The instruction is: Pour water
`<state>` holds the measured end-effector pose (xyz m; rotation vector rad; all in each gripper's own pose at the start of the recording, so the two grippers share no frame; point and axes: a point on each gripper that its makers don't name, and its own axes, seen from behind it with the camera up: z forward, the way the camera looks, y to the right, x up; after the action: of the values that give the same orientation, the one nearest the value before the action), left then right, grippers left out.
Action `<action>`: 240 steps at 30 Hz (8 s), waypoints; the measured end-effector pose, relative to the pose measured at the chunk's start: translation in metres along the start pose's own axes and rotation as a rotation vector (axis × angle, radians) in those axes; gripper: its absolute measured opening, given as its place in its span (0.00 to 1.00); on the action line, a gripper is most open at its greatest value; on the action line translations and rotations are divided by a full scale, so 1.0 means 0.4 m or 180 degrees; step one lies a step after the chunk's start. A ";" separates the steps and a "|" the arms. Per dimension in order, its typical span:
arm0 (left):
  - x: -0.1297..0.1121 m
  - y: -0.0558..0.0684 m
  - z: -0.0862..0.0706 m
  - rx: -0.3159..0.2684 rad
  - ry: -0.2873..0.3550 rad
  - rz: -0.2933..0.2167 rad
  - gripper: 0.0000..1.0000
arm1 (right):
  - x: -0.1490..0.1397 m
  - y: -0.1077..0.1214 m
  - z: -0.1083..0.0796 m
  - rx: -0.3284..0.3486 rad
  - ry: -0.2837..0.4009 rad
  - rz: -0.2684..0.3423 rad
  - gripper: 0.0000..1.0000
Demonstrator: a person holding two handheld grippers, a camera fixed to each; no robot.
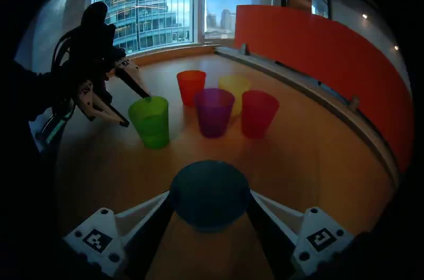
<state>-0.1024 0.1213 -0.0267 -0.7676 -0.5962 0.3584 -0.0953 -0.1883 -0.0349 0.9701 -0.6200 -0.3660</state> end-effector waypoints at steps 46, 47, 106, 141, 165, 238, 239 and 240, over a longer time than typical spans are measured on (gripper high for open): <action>0.026 -0.073 -0.187 0.0807 0.0671 -0.0612 0.95 | -0.055 -0.006 -0.244 -0.0805 0.0454 0.0416 1.00; 0.029 -0.077 -0.193 0.0840 0.0709 -0.0631 0.95 | -0.052 -0.002 -0.250 -0.0841 0.0482 0.0441 1.00; 0.172 -0.234 -0.401 0.2459 0.2187 -0.0889 0.95 | 0.034 0.225 -0.581 -0.3228 0.1967 0.1121 1.00; 0.084 -0.246 -0.278 0.2584 0.2042 -0.0918 0.95 | 0.060 0.219 -0.599 -0.3354 0.1903 0.0997 1.00; 0.051 -0.249 -0.241 0.2539 0.1971 -0.0960 0.95 | 0.049 0.216 -0.627 -0.3409 0.1907 0.1026 1.00; 0.033 -0.261 -0.230 0.2536 0.1914 -0.1028 0.95 | -0.046 0.260 -0.506 -0.3116 0.2044 0.1143 1.00; 0.032 -0.261 -0.230 0.2536 0.1914 -0.1027 0.95 | -0.047 0.263 -0.502 -0.3119 0.2051 0.1148 1.00; 0.032 -0.261 -0.230 0.2536 0.1914 -0.1028 0.95 | -0.047 0.265 -0.497 -0.3116 0.2049 0.1146 1.00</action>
<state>-0.0258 0.0080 0.0025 0.0154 0.0228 0.0348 0.0188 0.0071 -0.0331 -0.0046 0.0244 0.0043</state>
